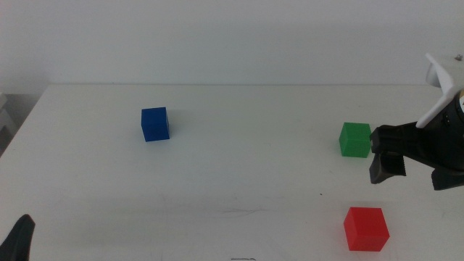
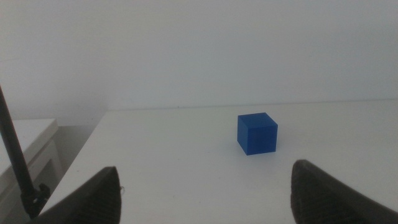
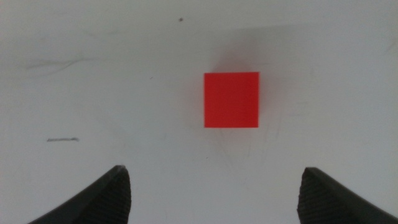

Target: Stack red cubes first, then green, then blue cubes in a specific spot.

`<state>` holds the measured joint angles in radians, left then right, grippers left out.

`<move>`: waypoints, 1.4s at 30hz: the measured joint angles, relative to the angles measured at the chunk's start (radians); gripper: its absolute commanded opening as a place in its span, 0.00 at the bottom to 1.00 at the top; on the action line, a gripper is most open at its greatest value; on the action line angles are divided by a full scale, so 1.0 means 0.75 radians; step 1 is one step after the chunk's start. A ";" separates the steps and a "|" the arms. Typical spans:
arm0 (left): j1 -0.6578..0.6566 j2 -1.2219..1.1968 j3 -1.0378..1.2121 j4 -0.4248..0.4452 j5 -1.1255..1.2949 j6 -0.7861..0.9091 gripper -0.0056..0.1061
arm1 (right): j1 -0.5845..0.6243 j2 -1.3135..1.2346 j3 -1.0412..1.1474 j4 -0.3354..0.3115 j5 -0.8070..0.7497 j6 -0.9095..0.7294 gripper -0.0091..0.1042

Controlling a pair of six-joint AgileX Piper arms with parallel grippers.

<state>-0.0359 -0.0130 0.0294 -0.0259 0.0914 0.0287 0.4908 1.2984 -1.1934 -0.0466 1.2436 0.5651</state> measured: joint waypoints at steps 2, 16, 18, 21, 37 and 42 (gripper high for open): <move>0.000 0.000 0.000 0.000 0.000 0.000 0.89 | 0.000 0.000 0.003 -0.021 -0.001 0.027 0.86; 0.000 0.000 0.000 0.000 0.000 0.000 0.89 | 0.000 0.120 0.253 -0.085 -0.171 0.090 0.86; 0.000 0.000 0.000 0.000 0.000 0.000 0.89 | 0.000 0.168 0.254 -0.098 -0.205 0.087 0.85; 0.000 0.000 0.000 0.000 0.000 0.000 0.89 | 0.000 0.218 0.254 -0.112 -0.272 0.069 0.83; 0.000 0.000 0.000 0.000 0.000 0.000 0.89 | 0.000 0.429 0.254 -0.145 -0.417 0.031 0.75; 0.000 0.000 0.000 0.000 0.000 0.000 0.89 | 0.000 0.487 0.254 -0.145 -0.425 0.030 0.75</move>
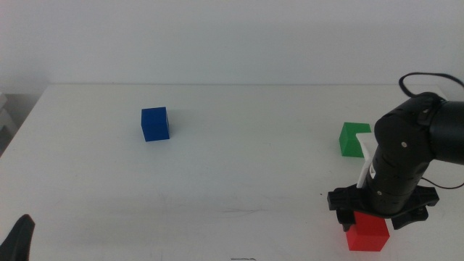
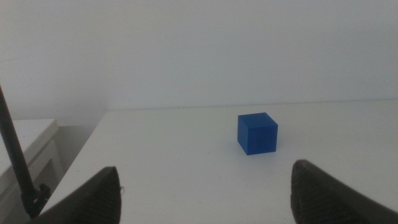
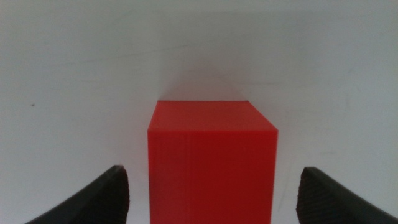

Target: Stack red cubes first, then green, then blue cubes in a specific spot.

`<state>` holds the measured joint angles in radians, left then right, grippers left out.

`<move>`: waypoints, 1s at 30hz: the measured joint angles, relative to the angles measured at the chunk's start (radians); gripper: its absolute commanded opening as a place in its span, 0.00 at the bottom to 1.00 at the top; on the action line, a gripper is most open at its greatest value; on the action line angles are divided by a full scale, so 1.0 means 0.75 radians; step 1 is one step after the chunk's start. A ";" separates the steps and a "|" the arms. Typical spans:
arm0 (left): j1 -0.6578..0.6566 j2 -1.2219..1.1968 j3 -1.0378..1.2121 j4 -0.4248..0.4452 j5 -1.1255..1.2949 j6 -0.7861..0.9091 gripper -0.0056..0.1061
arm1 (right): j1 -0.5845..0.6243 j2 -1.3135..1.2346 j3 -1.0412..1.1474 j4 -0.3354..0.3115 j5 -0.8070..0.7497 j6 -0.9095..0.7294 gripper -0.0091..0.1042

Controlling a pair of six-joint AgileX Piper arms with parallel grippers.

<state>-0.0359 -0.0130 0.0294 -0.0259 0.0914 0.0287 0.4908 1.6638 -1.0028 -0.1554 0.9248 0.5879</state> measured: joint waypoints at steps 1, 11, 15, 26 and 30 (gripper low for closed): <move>0.000 0.000 0.000 0.000 0.000 0.000 0.89 | -0.001 0.010 0.000 0.000 -0.004 0.000 0.75; 0.000 0.000 0.000 0.002 0.000 0.000 0.89 | -0.014 0.094 0.000 0.023 -0.066 -0.057 0.61; 0.000 0.000 0.000 0.002 0.000 0.000 0.89 | -0.014 0.102 0.000 0.032 -0.073 -0.055 0.26; 0.000 0.000 0.000 0.002 0.000 0.000 0.89 | -0.006 0.031 -0.103 0.019 0.051 0.063 0.07; 0.000 0.000 0.000 0.002 0.000 0.000 0.89 | 0.049 0.053 -0.296 -0.021 0.169 0.101 0.07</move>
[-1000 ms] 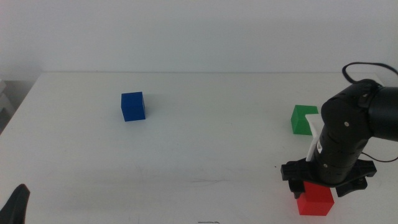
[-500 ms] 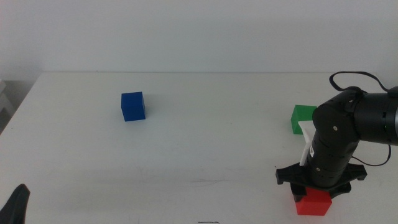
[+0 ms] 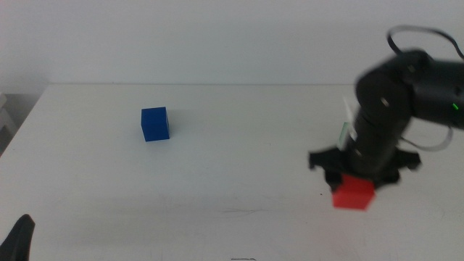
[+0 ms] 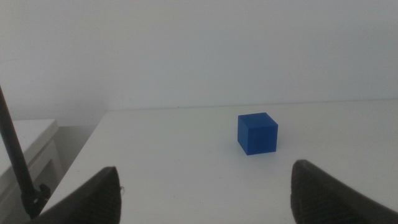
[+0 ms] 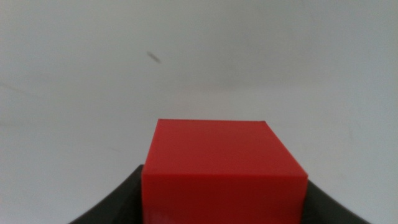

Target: Stack red cubes first, then green, then blue cubes in a specific spot.

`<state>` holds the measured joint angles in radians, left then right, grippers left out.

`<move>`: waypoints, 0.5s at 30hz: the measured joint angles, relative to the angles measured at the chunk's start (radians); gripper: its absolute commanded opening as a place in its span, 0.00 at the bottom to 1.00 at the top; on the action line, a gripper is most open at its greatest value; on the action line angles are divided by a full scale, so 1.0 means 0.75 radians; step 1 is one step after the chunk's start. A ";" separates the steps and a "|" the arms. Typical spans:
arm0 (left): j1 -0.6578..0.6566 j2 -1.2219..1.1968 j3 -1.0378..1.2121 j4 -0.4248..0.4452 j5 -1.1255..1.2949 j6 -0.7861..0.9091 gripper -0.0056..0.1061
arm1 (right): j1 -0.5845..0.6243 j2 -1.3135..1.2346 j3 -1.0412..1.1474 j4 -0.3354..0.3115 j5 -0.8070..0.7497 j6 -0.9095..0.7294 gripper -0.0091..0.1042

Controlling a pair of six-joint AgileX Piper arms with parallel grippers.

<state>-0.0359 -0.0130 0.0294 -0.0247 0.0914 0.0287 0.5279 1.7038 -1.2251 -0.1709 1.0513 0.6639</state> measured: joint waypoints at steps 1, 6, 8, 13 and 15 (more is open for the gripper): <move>0.000 0.000 0.000 0.000 0.000 0.000 0.89 | 0.014 0.019 -0.056 -0.004 0.020 0.011 0.07; 0.000 0.000 0.000 0.000 0.000 0.000 0.89 | 0.074 0.171 -0.315 -0.009 0.119 0.020 0.07; 0.000 0.000 0.000 0.000 0.000 0.000 0.89 | 0.106 0.243 -0.425 -0.009 0.173 0.020 0.07; 0.000 0.000 0.000 0.000 0.000 0.000 0.89 | 0.181 0.437 -0.697 -0.001 0.218 0.016 0.07; 0.000 0.000 0.000 0.000 0.000 0.000 0.89 | 0.204 0.505 -0.786 0.002 0.218 0.016 0.07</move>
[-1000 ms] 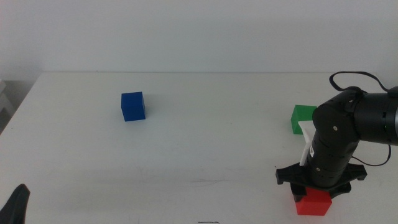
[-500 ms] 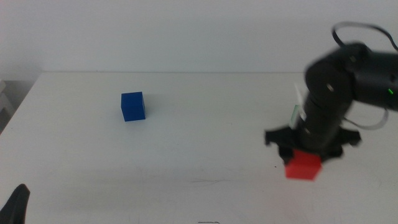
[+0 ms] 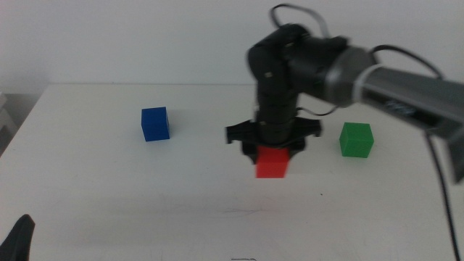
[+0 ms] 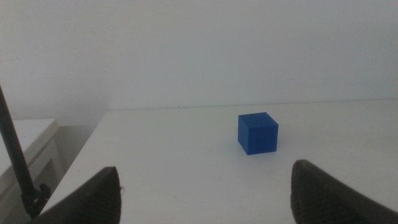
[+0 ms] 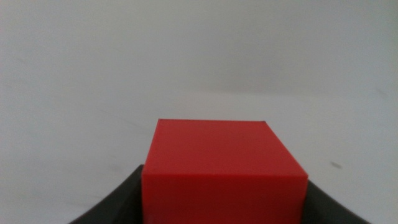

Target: Stack red cubes first, then green, then blue cubes in a specific spot.

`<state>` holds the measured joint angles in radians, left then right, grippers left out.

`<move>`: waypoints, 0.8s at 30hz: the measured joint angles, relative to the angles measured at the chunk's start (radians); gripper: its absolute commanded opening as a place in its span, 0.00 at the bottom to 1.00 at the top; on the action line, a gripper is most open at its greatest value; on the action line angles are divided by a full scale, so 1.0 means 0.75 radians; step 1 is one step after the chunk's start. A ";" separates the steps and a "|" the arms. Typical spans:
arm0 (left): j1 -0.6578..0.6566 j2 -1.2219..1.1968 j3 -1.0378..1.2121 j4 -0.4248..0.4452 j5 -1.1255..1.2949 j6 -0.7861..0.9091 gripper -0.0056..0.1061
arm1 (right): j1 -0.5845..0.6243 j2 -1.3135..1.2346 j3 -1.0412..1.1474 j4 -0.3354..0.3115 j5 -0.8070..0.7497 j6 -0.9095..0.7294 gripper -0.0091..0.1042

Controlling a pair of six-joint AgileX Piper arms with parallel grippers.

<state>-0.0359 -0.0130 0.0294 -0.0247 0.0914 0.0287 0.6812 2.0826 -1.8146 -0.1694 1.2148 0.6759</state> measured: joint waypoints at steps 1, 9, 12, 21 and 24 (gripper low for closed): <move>0.000 0.000 0.000 0.000 0.000 0.000 0.89 | 0.012 0.035 -0.040 0.005 0.000 0.000 0.07; 0.000 0.000 0.000 0.000 0.000 0.000 0.89 | 0.056 0.208 -0.178 0.074 0.003 0.005 0.07; 0.000 0.000 0.000 0.000 0.000 0.000 0.89 | 0.067 0.232 -0.179 0.080 0.005 0.005 0.07; 0.000 0.000 0.000 0.000 0.000 0.000 0.89 | 0.080 0.275 -0.186 0.090 0.006 0.006 0.09; 0.000 0.000 0.000 0.000 0.000 0.000 0.89 | 0.080 0.281 -0.192 0.090 0.009 0.012 0.15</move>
<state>-0.0359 -0.0130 0.0294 -0.0243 0.0914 0.0287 0.7415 2.2932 -1.9589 -0.1016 1.2213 0.6851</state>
